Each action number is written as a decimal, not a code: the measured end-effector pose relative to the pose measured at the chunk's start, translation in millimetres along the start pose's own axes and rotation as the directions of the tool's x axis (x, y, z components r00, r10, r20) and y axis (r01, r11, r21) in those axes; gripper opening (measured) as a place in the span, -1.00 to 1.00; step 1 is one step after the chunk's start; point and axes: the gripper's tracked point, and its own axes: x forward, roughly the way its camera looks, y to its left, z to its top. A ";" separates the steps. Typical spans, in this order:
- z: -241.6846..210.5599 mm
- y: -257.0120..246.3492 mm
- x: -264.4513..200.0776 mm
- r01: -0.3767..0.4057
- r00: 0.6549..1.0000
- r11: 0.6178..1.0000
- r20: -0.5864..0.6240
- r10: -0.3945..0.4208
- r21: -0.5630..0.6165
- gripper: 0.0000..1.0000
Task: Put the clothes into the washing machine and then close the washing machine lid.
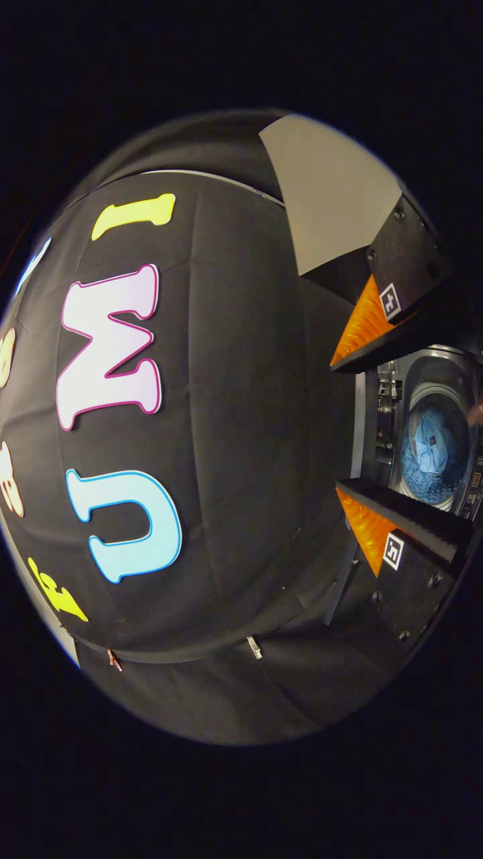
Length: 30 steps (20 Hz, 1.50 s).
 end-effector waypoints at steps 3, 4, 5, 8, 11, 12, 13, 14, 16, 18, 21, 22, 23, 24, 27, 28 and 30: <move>-8.0 -0.1 -7.5 0.000 1.000 1.000 -0.030 0.000 0.017 0.95; -10.9 0.1 -10.1 0.000 0.999 1.000 -0.040 0.001 0.015 0.94; -13.0 0.4 -12.3 0.001 0.999 1.000 -0.050 0.000 0.013 0.95; -21.7 0.1 -19.9 0.010 0.997 1.000 -0.075 -0.009 0.021 0.95; -34.3 1.5 -19.9 0.009 0.993 1.000 -0.120 -0.007 0.022 0.94; -41.5 0.5 -19.4 0.012 0.989 1.000 -0.150 -0.009 0.023 0.94; -49.1 0.7 -19.0 0.011 0.983 1.000 -0.185 -0.006 0.029 0.95; -54.8 1.9 -16.6 0.004 0.978 0.999 -0.208 0.004 0.040 0.94; -57.5 2.4 -15.2 -0.004 0.978 0.999 -0.208 0.011 0.036 0.99; -54.2 3.7 -15.7 -0.010 0.981 1.000 -0.191 0.013 0.013 0.99; -55.5 3.0 -15.2 -0.008 0.982 1.000 -0.188 0.009 0.004 0.98; -56.5 2.1 -14.8 -0.004 0.982 1.000 -0.190 0.005 0.005 0.98; -57.1 2.0 -14.2 -0.001 0.981 1.000 -0.192 0.002 0.004 0.98; -57.4 2.1 -14.5 -0.002 0.981 1.000 -0.194 0.002 0.002 0.98; -55.5 3.1 -14.4 -0.007 0.982 1.000 -0.188 0.006 -0.006 0.99; -55.2 3.4 -14.9 -0.011 0.983 1.000 -0.184 0.010 -0.008 0.98; -51.1 6.5 -17.0 -0.023 0.986 1.000 -0.167 0.020 -0.018 0.98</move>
